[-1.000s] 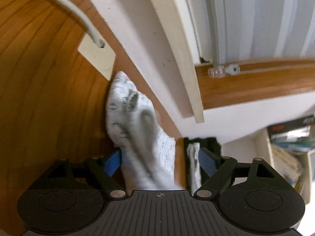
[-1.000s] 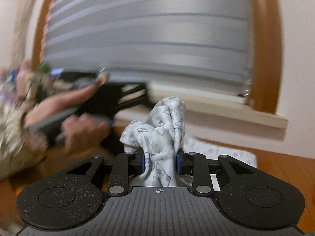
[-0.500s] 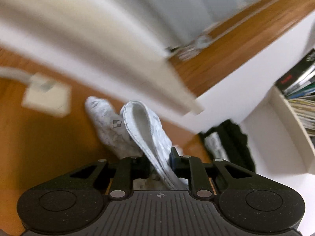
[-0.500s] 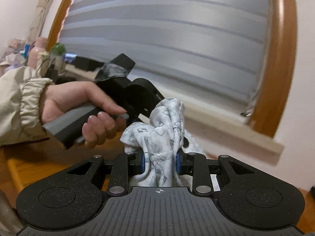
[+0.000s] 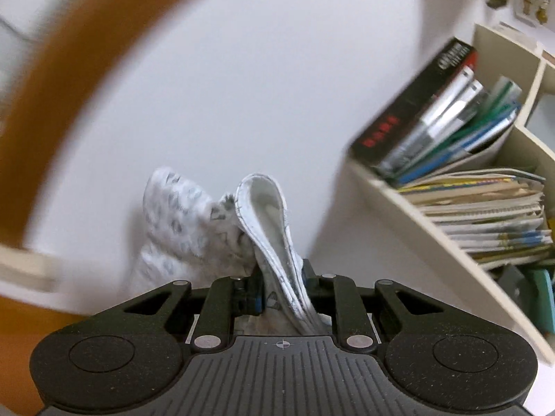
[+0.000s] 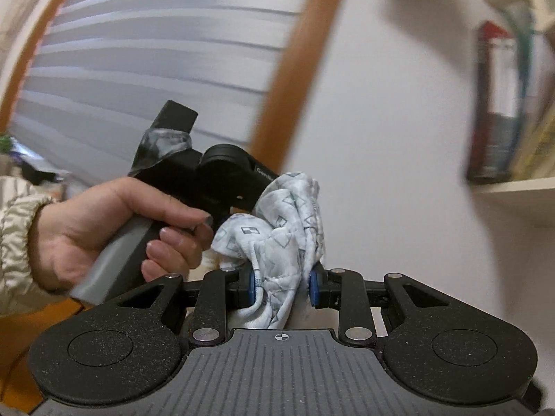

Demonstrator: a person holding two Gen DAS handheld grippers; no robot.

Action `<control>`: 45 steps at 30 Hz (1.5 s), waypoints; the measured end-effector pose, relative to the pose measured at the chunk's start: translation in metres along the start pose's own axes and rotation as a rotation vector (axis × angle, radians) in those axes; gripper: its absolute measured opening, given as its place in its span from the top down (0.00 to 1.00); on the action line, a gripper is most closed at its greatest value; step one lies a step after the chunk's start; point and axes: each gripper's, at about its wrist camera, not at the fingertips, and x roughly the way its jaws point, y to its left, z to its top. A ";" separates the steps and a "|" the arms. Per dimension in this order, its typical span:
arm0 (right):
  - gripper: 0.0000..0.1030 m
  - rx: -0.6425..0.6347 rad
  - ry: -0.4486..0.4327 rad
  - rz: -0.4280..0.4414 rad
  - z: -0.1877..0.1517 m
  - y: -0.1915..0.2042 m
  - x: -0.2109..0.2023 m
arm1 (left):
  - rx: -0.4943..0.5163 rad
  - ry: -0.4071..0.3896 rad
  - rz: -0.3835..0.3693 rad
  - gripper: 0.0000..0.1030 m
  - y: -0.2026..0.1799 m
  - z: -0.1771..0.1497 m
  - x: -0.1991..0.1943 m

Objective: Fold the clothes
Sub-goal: 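Carry the lifted garment with both grippers toward the clothes stack, then lower the garment onto the clothes stack and open both grippers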

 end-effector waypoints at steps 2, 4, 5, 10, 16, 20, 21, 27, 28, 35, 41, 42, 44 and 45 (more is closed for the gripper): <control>0.72 -0.024 0.018 -0.034 0.001 -0.037 0.002 | -0.026 -0.020 -0.015 0.81 -0.015 -0.009 0.039; 0.72 -0.025 0.040 -0.058 0.000 -0.071 0.008 | -0.052 -0.048 -0.020 0.81 -0.024 -0.016 0.075; 0.72 -0.020 0.049 -0.066 -0.001 -0.087 0.012 | -0.056 -0.055 -0.019 0.81 -0.028 -0.018 0.087; 0.72 0.078 0.034 -0.049 -0.009 -0.153 0.033 | -0.046 -0.068 -0.041 0.81 -0.041 -0.008 0.125; 0.72 0.147 -0.043 -0.048 -0.027 -0.207 0.050 | 0.056 -0.008 -0.027 0.80 -0.062 -0.004 0.196; 0.72 0.225 -0.035 -0.142 -0.064 -0.260 0.060 | 0.098 0.194 -0.056 0.60 -0.074 -0.024 0.288; 0.71 0.268 -0.021 -0.183 -0.079 -0.278 0.060 | 0.120 0.240 -0.055 0.52 -0.071 -0.032 0.303; 0.45 0.470 0.261 -0.541 -0.186 -0.357 0.056 | 0.265 0.464 -0.061 0.41 -0.059 -0.069 0.376; 0.42 0.443 0.266 -0.579 -0.191 -0.354 0.052 | 0.300 0.445 -0.077 0.41 -0.058 -0.064 0.368; 0.51 0.293 0.149 -0.408 -0.172 -0.303 0.060 | 0.538 0.413 -0.106 0.41 -0.038 -0.049 0.298; 0.59 0.332 0.316 -0.452 -0.192 -0.319 0.101 | 0.732 0.477 -0.004 0.51 -0.001 -0.076 0.279; 0.66 0.353 0.369 -0.479 -0.200 -0.325 0.103 | 0.759 0.482 -0.008 0.51 0.003 -0.079 0.276; 0.67 0.357 0.392 -0.487 -0.206 -0.327 0.100 | 0.803 0.482 -0.013 0.51 0.005 -0.083 0.271; 0.67 0.348 0.398 -0.490 -0.202 -0.325 0.101 | 0.824 0.478 -0.011 0.51 0.005 -0.085 0.270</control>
